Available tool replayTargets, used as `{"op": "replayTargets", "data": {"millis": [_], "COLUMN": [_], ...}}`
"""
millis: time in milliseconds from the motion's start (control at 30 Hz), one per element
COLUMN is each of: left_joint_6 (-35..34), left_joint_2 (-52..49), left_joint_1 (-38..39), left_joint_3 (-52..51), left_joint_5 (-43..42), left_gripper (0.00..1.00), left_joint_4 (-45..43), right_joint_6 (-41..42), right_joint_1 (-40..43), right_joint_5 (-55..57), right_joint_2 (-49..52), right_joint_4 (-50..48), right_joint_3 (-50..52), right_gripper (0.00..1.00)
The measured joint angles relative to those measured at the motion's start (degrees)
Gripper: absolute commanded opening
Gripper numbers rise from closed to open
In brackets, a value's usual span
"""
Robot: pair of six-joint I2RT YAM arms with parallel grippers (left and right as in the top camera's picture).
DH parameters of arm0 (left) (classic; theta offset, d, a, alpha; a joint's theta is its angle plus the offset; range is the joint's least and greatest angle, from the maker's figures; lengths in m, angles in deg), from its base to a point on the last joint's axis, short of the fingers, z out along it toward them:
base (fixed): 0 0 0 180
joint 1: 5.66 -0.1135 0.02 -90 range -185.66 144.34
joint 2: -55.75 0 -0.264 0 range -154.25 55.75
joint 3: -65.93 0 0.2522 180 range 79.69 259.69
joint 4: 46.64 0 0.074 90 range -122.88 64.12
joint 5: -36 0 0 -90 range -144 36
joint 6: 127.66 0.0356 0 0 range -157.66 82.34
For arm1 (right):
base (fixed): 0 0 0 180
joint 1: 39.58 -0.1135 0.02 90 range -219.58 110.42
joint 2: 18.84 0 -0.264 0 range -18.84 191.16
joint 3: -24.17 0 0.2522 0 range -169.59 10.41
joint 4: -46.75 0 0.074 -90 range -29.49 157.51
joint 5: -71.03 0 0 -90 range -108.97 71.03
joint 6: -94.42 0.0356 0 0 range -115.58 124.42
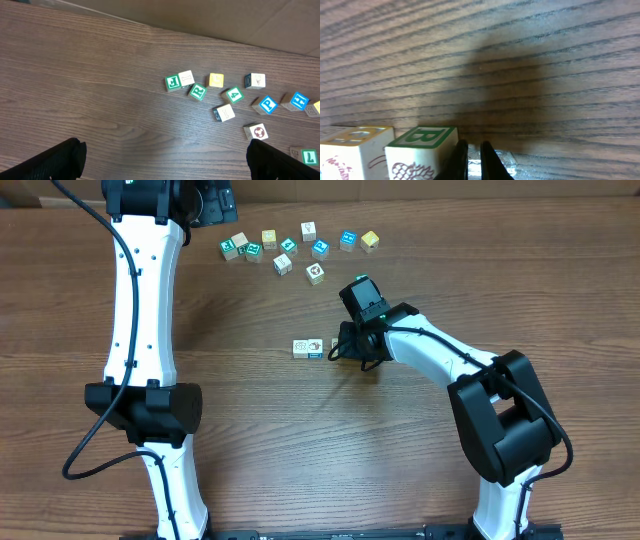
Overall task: Form a horizontal line
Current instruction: 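Lower the pineapple block to the right of the acorn block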
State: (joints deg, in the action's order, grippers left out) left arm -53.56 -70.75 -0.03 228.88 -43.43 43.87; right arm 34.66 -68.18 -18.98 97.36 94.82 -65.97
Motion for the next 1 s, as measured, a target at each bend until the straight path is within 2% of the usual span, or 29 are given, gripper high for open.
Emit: {"op": "replayTargets", "data": {"millis": [1000], "left_joint_6": [0.02], "left_joint_2": [0.0], "left_joint_1": [0.0], "left_joint_3": [0.0], "left_joint_5": [0.0], "left_gripper": [1.0], "left_joint_4": [0.0], "right_joint_6": [-1.49], "right_joint_1": [-2.27], "right_joint_5": [-1.29], "right_joint_2": [0.24], "right_joint_4": [-3.08], "right_joint_3": [0.0], "right_gripper": [0.04]}}
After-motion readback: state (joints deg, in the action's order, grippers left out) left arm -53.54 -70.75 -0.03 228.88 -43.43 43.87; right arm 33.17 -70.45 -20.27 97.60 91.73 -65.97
